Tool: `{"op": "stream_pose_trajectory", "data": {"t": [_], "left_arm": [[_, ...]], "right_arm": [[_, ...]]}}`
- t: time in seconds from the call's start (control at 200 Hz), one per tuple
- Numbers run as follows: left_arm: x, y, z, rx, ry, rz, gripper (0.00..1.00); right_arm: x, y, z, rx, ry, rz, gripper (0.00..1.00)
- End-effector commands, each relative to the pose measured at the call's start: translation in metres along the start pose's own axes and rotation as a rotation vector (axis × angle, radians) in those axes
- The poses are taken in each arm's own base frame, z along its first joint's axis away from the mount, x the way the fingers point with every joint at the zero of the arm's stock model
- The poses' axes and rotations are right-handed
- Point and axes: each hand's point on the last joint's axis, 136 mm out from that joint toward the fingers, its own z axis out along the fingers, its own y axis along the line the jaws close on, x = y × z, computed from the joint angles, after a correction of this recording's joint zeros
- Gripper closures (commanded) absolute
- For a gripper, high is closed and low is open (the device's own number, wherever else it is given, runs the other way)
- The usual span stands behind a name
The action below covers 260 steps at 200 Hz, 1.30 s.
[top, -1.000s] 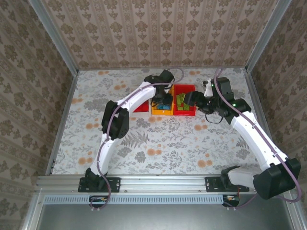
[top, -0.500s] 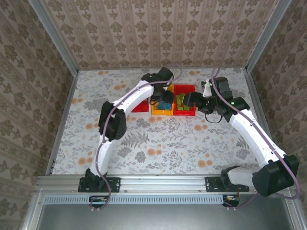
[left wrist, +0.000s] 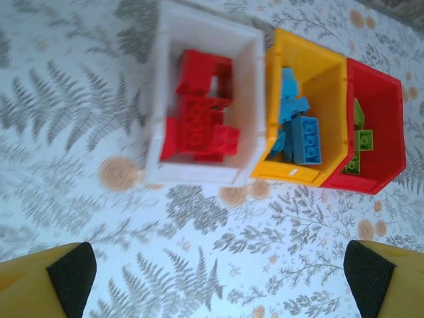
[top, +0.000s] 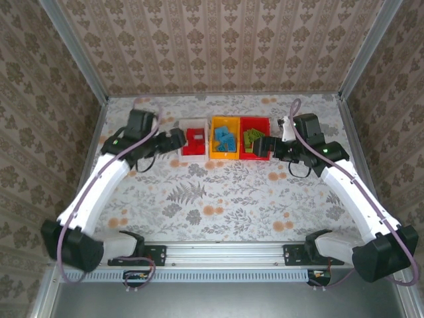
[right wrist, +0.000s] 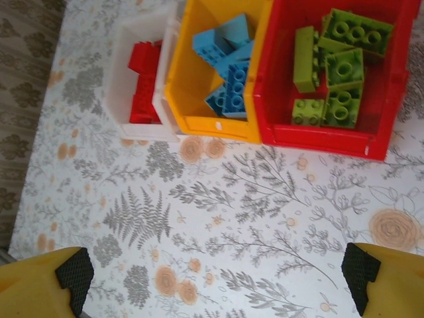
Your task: Sort the legos into containers by color
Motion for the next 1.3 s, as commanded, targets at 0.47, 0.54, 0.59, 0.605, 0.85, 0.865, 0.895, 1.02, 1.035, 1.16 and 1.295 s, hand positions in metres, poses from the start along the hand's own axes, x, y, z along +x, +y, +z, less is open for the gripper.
{"op": "stream_pose_trajectory", "data": {"t": [0.47,0.54,0.59,0.605,0.85,0.865,0.895,1.02,1.035,1.16,1.295], "left_arm": [[-0.009,0.148,-0.075,-0.566,-0.447,0.188,0.00],[0.001,0.167,-0.064,-0.618,-0.460,0.234,0.00],[0.007,0.175,-0.052,-0.619,-0.449,0.258,0.00],[0.009,0.177,-0.047,-0.620,-0.444,0.264,0.00],[0.020,0.212,0.022,-0.622,-0.394,0.263,0.00],[0.019,0.213,0.025,-0.616,-0.399,0.258,0.00],[0.017,0.215,0.035,-0.604,-0.393,0.267,0.00],[-0.012,0.205,0.057,-0.523,-0.444,0.293,0.00],[-0.016,0.206,0.059,-0.515,-0.455,0.290,0.00],[-0.047,0.204,0.069,-0.464,-0.545,0.303,0.00],[-0.053,0.204,0.083,-0.423,-0.571,0.355,0.00]], "right_arm": [[-0.041,-0.114,-0.049,0.581,-0.585,-0.141,0.00],[-0.029,-0.131,-0.039,0.660,-0.538,-0.199,0.00],[-0.021,-0.140,-0.031,0.683,-0.533,-0.239,0.00],[-0.020,-0.142,-0.030,0.689,-0.539,-0.251,0.00],[0.009,-0.183,0.020,0.692,-0.519,-0.296,0.00],[0.010,-0.183,0.024,0.688,-0.493,-0.296,0.00],[0.005,-0.181,0.030,0.669,-0.483,-0.308,0.00],[-0.022,-0.178,0.041,0.610,-0.580,-0.327,0.00],[-0.025,-0.178,0.042,0.601,-0.591,-0.322,0.00],[-0.041,-0.198,0.056,0.568,-0.596,-0.278,0.00],[-0.029,-0.213,0.055,0.535,-0.672,-0.230,0.00]]}}
